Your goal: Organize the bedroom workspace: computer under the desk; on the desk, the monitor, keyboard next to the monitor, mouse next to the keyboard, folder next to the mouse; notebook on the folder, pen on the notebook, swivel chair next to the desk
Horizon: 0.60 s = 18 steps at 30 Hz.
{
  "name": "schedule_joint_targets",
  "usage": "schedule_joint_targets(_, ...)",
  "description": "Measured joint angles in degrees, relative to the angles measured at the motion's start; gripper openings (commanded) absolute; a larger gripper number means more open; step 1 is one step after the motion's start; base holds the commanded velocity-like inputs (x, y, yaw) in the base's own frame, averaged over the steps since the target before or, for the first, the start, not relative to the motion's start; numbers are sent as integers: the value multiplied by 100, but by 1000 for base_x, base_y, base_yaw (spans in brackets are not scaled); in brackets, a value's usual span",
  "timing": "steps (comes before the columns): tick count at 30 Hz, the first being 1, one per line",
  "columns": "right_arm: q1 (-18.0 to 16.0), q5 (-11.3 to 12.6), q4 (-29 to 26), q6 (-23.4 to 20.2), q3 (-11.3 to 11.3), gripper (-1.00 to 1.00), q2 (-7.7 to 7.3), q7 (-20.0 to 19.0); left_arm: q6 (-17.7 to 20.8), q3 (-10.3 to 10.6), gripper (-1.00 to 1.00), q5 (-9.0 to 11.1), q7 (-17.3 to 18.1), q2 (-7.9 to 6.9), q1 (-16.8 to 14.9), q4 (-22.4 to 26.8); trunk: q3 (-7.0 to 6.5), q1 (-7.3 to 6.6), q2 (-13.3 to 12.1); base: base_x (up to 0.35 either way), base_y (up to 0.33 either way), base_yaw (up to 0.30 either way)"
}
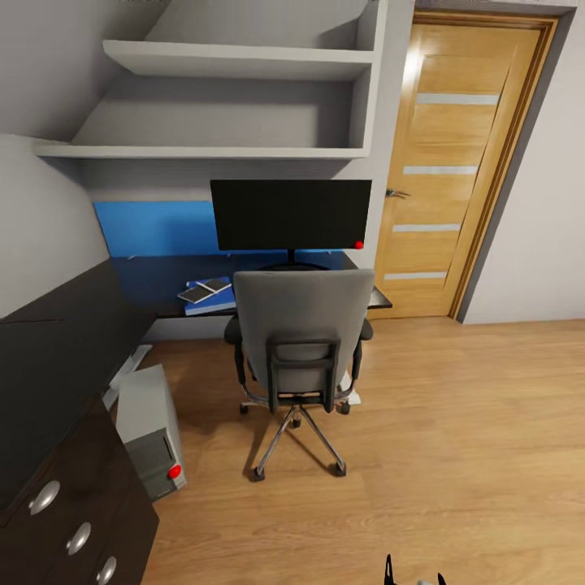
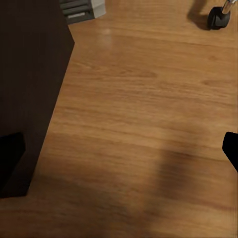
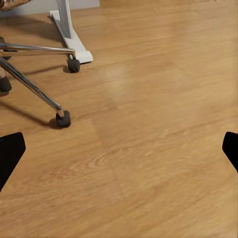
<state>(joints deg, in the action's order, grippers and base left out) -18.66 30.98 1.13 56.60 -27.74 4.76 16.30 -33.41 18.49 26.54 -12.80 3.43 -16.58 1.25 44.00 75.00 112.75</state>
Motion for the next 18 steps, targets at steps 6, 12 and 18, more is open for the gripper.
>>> schedule_joint_targets(6,0,0,-1,-9,0,100,-3,-6,2,0,100,0,1,-1,0,0,-108,-132,-241,0,0,0)
schedule_joint_targets(12,0,0,-1,-62,0,100,-4,-4,9,0,100,-1,5,-2,0,0,-216,-264,-481,0,0,0)
schedule_joint_targets(18,0,1,-2,-169,5,100,-4,-8,50,-1,100,0,17,-4,0,0,-324,-395,-722,0,0,0)
